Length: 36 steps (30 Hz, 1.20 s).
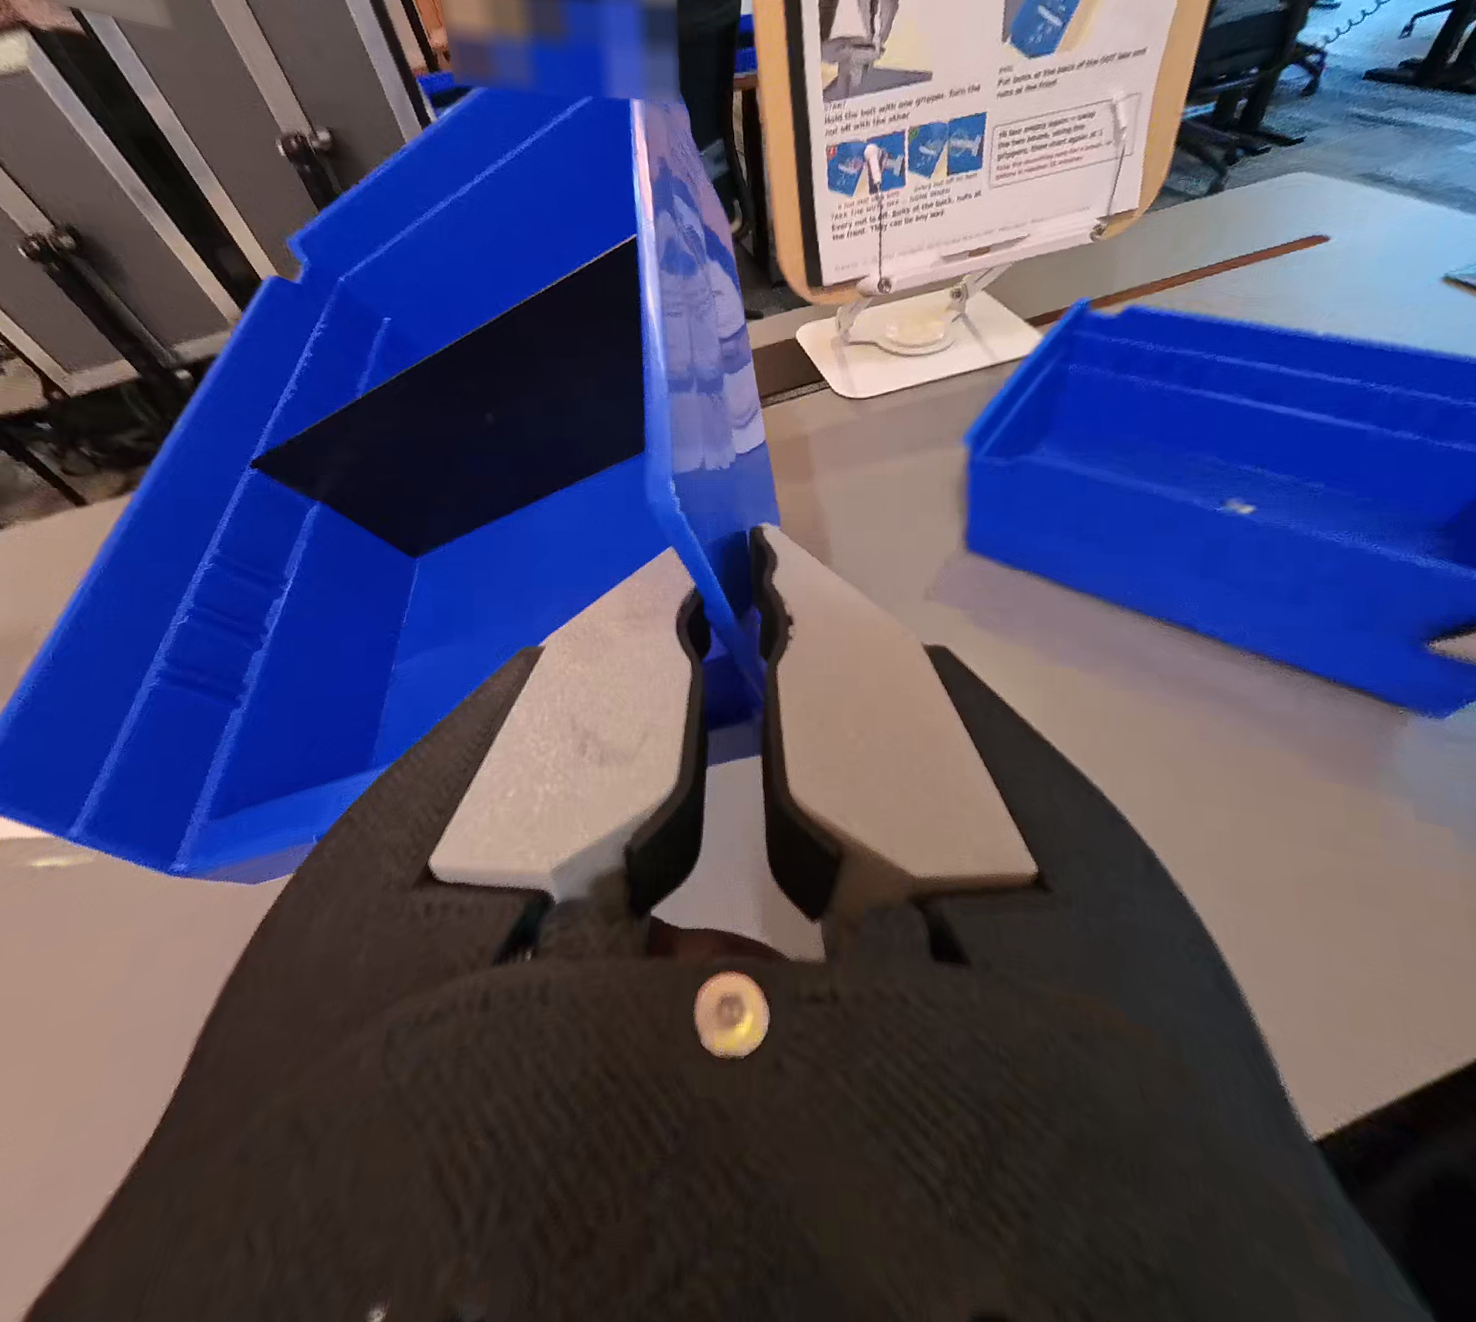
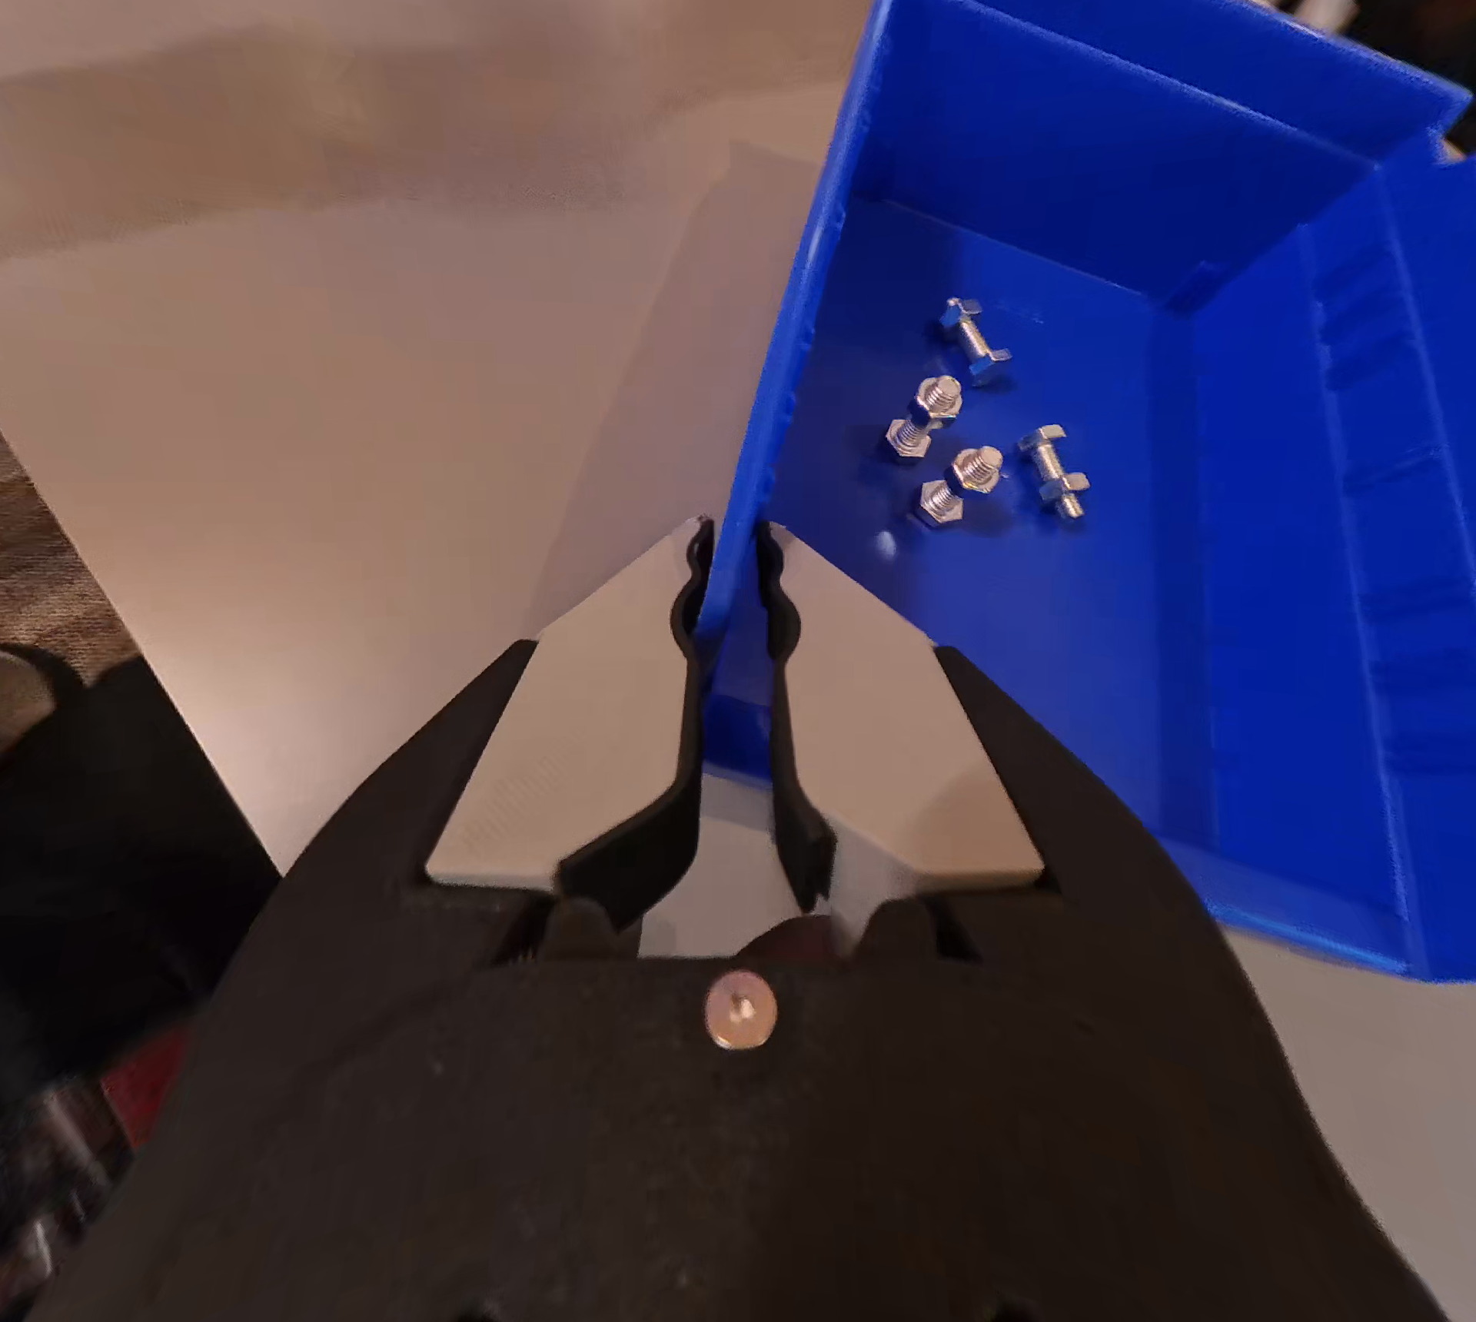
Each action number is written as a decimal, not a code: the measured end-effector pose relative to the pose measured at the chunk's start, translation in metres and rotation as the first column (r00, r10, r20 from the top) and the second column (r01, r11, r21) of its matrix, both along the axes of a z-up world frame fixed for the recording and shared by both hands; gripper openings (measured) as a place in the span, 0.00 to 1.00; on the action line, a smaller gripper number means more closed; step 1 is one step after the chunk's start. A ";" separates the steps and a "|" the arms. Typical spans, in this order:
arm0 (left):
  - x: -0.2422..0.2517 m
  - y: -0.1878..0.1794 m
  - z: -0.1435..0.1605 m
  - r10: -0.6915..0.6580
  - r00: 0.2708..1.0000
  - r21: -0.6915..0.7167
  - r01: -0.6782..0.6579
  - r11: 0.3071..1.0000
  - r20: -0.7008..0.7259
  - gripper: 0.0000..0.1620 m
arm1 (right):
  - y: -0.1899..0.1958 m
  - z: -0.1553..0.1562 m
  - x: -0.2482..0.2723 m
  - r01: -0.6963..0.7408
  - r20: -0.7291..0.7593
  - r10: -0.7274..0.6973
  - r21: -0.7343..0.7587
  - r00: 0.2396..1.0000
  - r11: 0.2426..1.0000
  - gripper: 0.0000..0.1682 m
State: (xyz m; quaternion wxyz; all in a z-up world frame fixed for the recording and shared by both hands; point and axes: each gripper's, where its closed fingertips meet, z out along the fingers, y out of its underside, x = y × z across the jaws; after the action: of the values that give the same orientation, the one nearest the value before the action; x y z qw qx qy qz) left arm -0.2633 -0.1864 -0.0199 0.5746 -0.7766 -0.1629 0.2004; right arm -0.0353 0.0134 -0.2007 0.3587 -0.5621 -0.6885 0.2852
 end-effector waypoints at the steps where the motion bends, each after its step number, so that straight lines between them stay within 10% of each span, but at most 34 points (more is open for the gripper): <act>1: 0.003 0.001 0.005 -0.001 1.000 -0.005 0.001 1.000 -0.017 0.02 | -0.022 -0.002 -0.020 -0.027 -0.004 0.027 0.004 1.000 1.000 0.06; 7: 0.005 0.002 0.007 0.023 0.999 0.035 -0.022 0.999 -0.026 0.03 | -0.146 -0.003 -0.138 -0.162 -0.011 0.162 0.001 0.987 0.987 0.15; 12: -0.004 -0.026 -0.013 0.100 0.993 -0.012 -0.101 0.995 -0.069 0.04 | -0.188 0.044 -0.128 -0.321 -0.159 0.291 -0.213 0.943 0.923 0.15; 18: -0.016 -0.069 -0.035 0.152 0.988 0.041 -0.151 0.988 -0.008 0.03 | -0.057 0.090 -0.074 -0.224 -0.323 0.169 -0.140 0.931 0.965 0.03; 24: -0.022 -0.097 -0.033 0.186 0.983 0.039 -0.186 0.982 -0.006 0.03 | 0.057 0.028 -0.065 -0.187 -0.147 0.144 -0.340 0.979 0.922 0.00; 31: -0.017 -0.096 -0.014 0.177 0.984 0.123 -0.177 0.977 0.014 0.03 | -0.031 -0.009 -0.114 -0.322 -0.069 0.356 -0.609 0.932 0.725 0.01; 36: -0.012 -0.088 -0.009 0.182 0.983 0.118 -0.182 0.976 0.015 0.03 | -0.072 -0.010 -0.173 -0.264 -0.059 0.271 -0.501 0.961 0.825 0.01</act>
State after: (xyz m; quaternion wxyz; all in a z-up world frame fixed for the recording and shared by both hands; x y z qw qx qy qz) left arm -0.2750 -0.2745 -0.0289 0.5989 -0.7230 -0.2461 0.2407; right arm -0.2087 -0.0589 -0.2108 0.1510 -0.5363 -0.6644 0.4982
